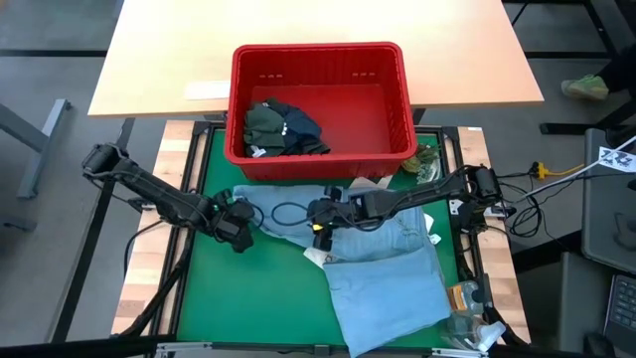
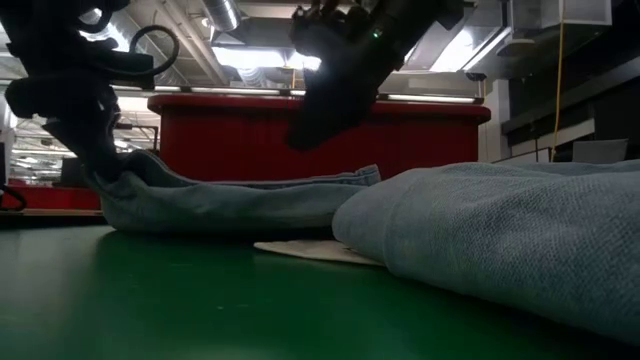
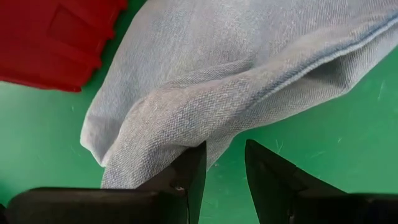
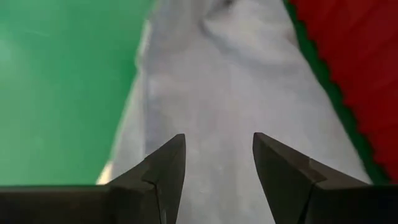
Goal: Fold Laundry from Bin
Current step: Fold the light blue jeans
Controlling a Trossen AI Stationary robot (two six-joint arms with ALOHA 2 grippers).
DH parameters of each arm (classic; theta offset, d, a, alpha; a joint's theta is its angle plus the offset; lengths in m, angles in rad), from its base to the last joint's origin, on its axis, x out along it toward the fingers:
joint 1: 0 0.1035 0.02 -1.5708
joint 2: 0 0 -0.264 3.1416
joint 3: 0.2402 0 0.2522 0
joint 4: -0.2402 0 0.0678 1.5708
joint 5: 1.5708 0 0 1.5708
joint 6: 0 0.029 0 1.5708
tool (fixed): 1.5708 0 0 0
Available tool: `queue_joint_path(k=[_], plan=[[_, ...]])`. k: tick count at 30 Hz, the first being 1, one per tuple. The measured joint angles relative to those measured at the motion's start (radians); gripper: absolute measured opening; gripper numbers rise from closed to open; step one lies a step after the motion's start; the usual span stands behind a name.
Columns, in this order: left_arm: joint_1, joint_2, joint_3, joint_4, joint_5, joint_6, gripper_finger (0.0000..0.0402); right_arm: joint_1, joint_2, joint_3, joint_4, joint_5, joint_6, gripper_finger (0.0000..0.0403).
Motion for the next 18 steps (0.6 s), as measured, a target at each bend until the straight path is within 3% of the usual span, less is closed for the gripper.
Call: queue_joint_path(k=[12, 18], plan=[[0.0, 0.001, 0.0, 0.045, -0.042, 0.193, 0.0111, 0.0, 0.0, 0.0, -0.042, 0.027, 0.0, 0.0186], [0.0, 0.001, 0.0, 0.05, -0.042, 0.208, 0.0156, 0.0, 0.0, 0.0, -0.042, 0.027, 0.0, 0.0186]])
